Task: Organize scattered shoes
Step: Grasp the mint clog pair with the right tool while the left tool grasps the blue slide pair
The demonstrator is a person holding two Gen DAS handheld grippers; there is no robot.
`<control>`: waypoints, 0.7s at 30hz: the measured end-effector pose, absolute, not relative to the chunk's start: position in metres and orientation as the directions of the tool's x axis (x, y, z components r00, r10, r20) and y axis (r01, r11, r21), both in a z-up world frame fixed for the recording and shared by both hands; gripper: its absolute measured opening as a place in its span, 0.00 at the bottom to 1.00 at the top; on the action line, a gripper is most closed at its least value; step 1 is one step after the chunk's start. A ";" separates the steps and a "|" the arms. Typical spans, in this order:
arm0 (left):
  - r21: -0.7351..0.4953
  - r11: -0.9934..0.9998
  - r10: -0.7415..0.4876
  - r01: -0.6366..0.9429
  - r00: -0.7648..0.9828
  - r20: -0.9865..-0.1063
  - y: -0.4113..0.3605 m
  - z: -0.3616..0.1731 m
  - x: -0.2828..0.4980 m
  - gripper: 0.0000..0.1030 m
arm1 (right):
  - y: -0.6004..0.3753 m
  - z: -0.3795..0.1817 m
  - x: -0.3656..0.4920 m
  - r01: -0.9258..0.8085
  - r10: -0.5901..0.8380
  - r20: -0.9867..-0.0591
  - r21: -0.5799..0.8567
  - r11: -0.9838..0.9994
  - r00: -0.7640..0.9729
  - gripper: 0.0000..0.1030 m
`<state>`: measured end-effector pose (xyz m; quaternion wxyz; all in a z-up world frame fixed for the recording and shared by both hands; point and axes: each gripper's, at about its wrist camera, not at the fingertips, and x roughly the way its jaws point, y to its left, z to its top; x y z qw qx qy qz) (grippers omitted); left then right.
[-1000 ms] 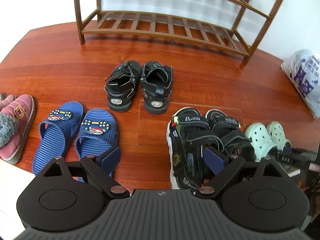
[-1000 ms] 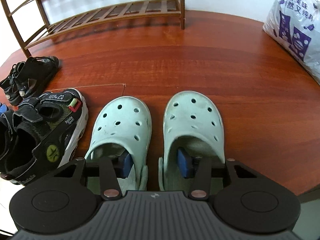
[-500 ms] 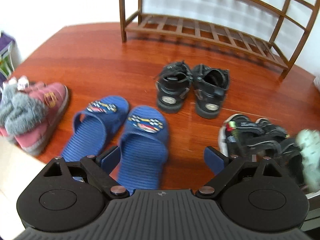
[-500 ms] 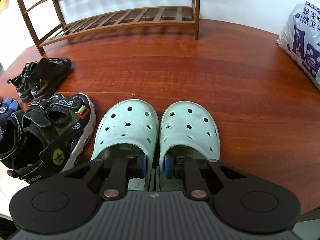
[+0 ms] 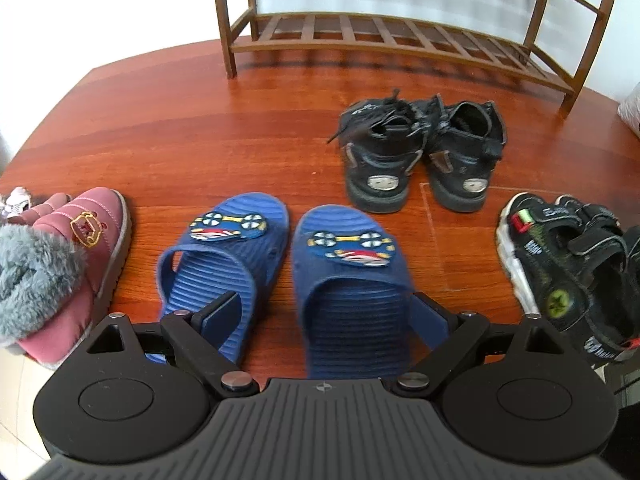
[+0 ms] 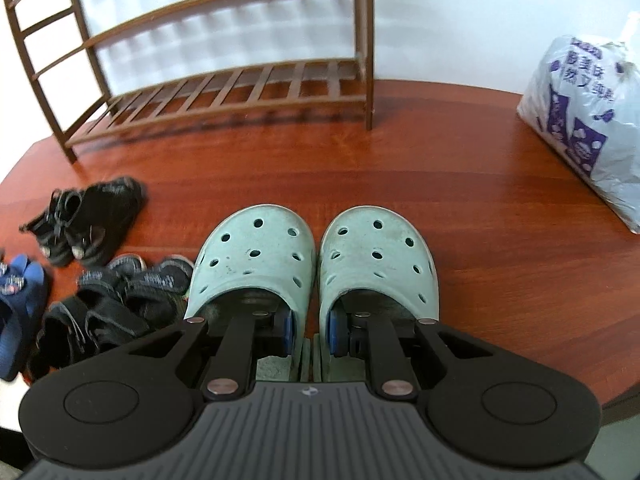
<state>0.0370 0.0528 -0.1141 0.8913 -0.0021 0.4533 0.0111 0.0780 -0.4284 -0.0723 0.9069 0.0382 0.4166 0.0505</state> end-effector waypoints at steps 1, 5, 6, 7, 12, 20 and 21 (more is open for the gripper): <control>0.008 1.000 0.010 -0.005 0.588 -0.809 0.056 -0.116 0.038 0.88 | -0.426 -0.068 0.077 -0.042 0.119 -0.749 0.121 0.992 0.652 0.18; 0.025 0.998 -0.010 0.053 0.581 -0.814 0.067 -0.122 0.043 0.87 | -0.419 -0.060 0.075 0.010 0.098 -0.747 0.140 0.990 0.658 0.18; 0.025 0.998 -0.017 0.064 0.584 -0.812 0.070 -0.123 0.044 0.86 | -0.416 -0.057 0.074 0.028 0.088 -0.747 0.141 0.990 0.659 0.19; 0.022 0.997 -0.022 0.068 0.585 -0.811 0.072 -0.124 0.046 0.85 | -0.414 -0.056 0.073 0.035 0.084 -0.747 0.141 0.989 0.659 0.19; 0.002 0.997 -0.045 0.081 0.575 -0.817 0.080 -0.135 0.064 0.77 | -0.402 -0.050 0.069 0.068 0.063 -0.751 0.143 0.987 0.657 0.19; -0.016 0.998 -0.049 0.062 0.590 -0.806 0.084 -0.148 0.079 0.33 | -0.381 -0.036 0.063 0.094 0.032 -0.752 0.124 0.988 0.659 0.19; -0.026 0.999 -0.045 0.041 0.593 -0.804 0.087 -0.147 0.081 0.26 | -0.378 -0.033 0.062 0.097 0.027 -0.749 0.121 0.988 0.662 0.19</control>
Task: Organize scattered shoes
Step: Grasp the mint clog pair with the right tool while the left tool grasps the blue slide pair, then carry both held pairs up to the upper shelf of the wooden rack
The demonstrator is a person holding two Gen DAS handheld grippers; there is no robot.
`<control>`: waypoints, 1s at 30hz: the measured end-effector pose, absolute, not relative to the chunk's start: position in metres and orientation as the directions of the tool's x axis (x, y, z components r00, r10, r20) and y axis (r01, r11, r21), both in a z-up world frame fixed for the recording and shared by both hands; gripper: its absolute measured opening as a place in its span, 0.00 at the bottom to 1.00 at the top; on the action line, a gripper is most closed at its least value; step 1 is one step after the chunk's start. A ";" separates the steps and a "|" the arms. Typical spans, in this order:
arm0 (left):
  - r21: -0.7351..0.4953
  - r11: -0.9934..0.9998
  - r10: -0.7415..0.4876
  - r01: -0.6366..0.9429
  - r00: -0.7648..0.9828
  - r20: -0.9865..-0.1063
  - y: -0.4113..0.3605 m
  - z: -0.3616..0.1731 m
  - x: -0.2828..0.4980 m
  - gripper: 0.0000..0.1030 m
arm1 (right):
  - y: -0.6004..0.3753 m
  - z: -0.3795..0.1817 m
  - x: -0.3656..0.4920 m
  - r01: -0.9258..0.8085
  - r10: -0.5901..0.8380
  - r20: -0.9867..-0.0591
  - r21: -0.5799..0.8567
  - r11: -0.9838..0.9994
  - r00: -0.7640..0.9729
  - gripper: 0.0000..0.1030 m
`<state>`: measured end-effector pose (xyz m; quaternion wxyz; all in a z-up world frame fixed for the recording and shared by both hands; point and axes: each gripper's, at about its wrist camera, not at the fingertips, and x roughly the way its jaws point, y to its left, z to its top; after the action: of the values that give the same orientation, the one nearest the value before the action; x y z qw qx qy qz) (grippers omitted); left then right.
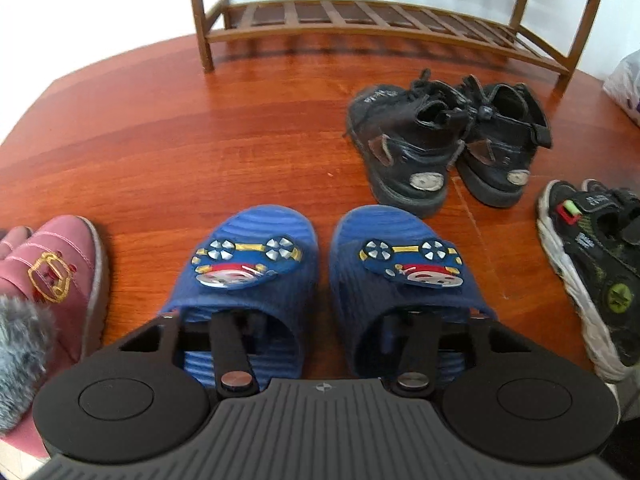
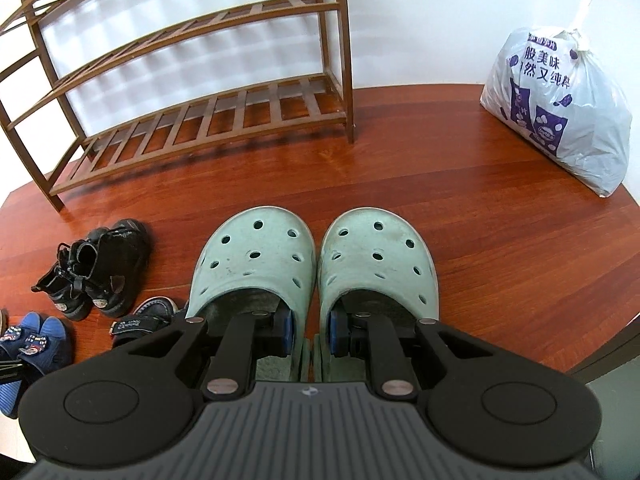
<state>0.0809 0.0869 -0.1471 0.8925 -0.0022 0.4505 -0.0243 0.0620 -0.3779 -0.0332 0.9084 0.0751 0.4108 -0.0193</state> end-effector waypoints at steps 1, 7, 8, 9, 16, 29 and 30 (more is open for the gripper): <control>-0.037 0.999 -0.046 0.028 0.593 -0.804 0.089 -0.147 0.082 0.21 | -0.375 -0.030 0.061 0.099 0.022 -0.747 0.117 0.988 0.665 0.19; -0.093 0.995 -0.059 -0.024 0.608 -0.791 0.109 -0.134 0.087 0.18 | -0.358 -0.020 0.060 0.126 -0.003 -0.731 0.114 0.986 0.682 0.19; -0.098 0.995 -0.065 -0.021 0.616 -0.785 0.112 -0.128 0.088 0.18 | -0.355 -0.019 0.060 0.130 -0.002 -0.729 0.119 0.984 0.684 0.19; -0.100 0.995 -0.068 -0.017 0.623 -0.779 0.114 -0.123 0.088 0.18 | -0.352 -0.018 0.060 0.132 0.000 -0.728 0.124 0.983 0.685 0.19; -0.160 0.987 -0.112 -0.019 0.631 -0.767 0.129 -0.074 0.105 0.18 | -0.324 -0.009 0.073 0.121 0.013 -0.721 0.133 0.984 0.692 0.19; -0.209 0.978 -0.147 -0.002 0.705 -0.694 0.126 0.012 0.171 0.18 | -0.263 0.022 0.149 0.007 0.103 -0.685 0.155 0.988 0.721 0.19; -0.208 0.978 -0.146 -0.001 0.710 -0.689 0.125 0.017 0.178 0.18 | -0.257 0.028 0.160 -0.012 0.117 -0.677 0.158 0.987 0.727 0.19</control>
<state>0.1778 0.1247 0.0168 0.9195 -0.0967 0.3790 -0.0395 0.1595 -0.2565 0.0280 0.9264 0.0716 0.3680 0.0349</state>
